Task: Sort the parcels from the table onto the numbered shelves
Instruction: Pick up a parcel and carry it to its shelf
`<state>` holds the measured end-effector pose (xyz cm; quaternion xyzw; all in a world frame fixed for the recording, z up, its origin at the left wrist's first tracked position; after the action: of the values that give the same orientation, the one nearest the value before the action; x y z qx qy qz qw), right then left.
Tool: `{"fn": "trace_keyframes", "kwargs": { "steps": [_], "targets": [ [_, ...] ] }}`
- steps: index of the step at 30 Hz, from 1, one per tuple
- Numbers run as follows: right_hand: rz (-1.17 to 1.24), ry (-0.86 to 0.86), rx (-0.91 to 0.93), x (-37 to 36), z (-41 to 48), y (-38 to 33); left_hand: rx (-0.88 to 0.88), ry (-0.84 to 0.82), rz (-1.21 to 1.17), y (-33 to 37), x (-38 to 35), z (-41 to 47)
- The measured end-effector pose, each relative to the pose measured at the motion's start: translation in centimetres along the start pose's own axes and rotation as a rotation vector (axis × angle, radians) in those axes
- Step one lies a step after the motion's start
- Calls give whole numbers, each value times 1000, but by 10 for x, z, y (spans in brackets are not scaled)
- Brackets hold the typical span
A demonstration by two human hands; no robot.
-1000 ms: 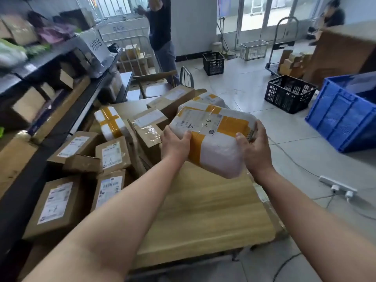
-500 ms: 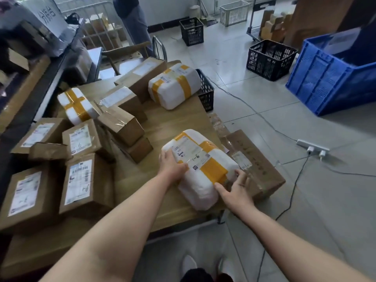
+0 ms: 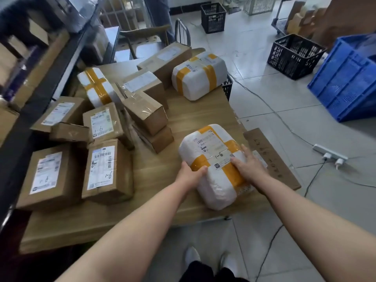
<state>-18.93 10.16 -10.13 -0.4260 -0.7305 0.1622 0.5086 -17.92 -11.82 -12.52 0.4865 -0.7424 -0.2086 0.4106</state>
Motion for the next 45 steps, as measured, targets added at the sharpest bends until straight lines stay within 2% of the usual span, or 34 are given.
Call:
{"fn": "trace_keyframes", "kwargs": {
  "steps": [3,8,15,22,27,35,45],
  "targets": [
    [-47,-39,-30,-4,1,-2,13,-43,-116,-7,4,8],
    [14,-98,20,-15,-4,1,10,-65,-264,-21,5,0],
    [113,-326,165,-37,-21,5,86,166,-401,-46,-1,-53],
    [-22,-615,418,-54,-80,-2,161,467,-526,-87,-12,-162],
    [-159,-753,586,-79,-147,0,269,692,-639,-130,-25,-249],
    [-385,-1140,740,-141,-293,28,449,1003,-881,-221,-71,-410],
    [-659,-1490,993,-180,-522,114,637,1379,-1130,-332,-184,-630]
  ]
}}
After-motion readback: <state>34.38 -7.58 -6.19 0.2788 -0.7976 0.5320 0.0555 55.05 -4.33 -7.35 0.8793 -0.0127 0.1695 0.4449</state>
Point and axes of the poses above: each hand's wrist, its own z-axis towards the middle knuckle, its own x-axis out of the back of the hand, y = z × x, the point moved 6 cm from there along z, towards the middle knuckle, and after that the axes turned 5 degrees about z, right-handed, at the moved point
